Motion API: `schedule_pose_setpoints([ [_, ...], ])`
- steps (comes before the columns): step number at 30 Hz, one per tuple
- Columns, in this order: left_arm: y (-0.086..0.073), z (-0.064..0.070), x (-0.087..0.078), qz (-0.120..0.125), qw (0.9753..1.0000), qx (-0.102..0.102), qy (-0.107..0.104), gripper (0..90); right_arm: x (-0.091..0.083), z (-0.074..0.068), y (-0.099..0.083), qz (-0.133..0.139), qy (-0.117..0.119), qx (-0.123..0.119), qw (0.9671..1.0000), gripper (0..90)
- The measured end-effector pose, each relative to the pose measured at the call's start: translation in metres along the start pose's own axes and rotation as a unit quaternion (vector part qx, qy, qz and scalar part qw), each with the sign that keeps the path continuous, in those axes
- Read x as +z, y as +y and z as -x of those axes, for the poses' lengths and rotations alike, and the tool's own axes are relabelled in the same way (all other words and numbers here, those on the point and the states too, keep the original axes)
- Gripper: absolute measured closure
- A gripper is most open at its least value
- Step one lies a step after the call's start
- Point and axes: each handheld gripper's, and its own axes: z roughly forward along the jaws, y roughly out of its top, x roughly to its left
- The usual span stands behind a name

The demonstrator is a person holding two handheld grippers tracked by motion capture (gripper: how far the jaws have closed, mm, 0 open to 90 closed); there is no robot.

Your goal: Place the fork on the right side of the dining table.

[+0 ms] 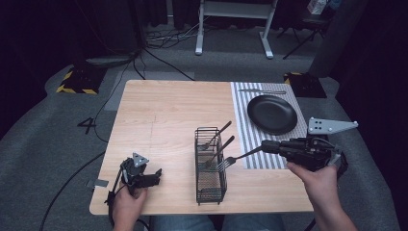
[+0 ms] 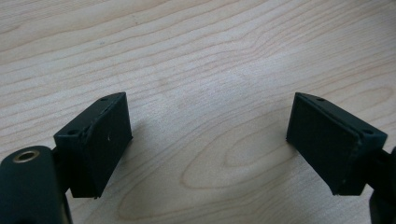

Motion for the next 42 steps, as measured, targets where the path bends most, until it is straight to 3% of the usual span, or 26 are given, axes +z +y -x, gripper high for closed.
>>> schedule_pose_setpoints([
  [10,0.001,0.000,0.001,-0.002,1.0000,0.001,0.000,12.7,-0.022,0.012,0.008,0.004,-0.032,0.004,0.9995,86.9],
  [22,0.002,0.000,0.002,-0.004,1.0000,0.002,-0.003,10.2,-0.037,0.046,0.008,0.003,-0.082,0.023,0.9964,86.9],
  [30,0.002,0.000,0.002,-0.004,1.0000,0.002,-0.003,10.2,-0.034,0.079,0.005,0.002,-0.126,0.047,0.9909,86.9],
  [36,0.002,0.000,0.002,-0.004,1.0000,0.002,-0.003,10.2,-0.031,0.099,0.001,0.002,-0.139,0.068,0.9880,86.9],
  [42,0.002,0.000,0.002,-0.004,1.0000,0.003,-0.003,10.2,-0.028,0.122,-0.004,-0.003,-0.162,0.095,0.9822,86.9],
])
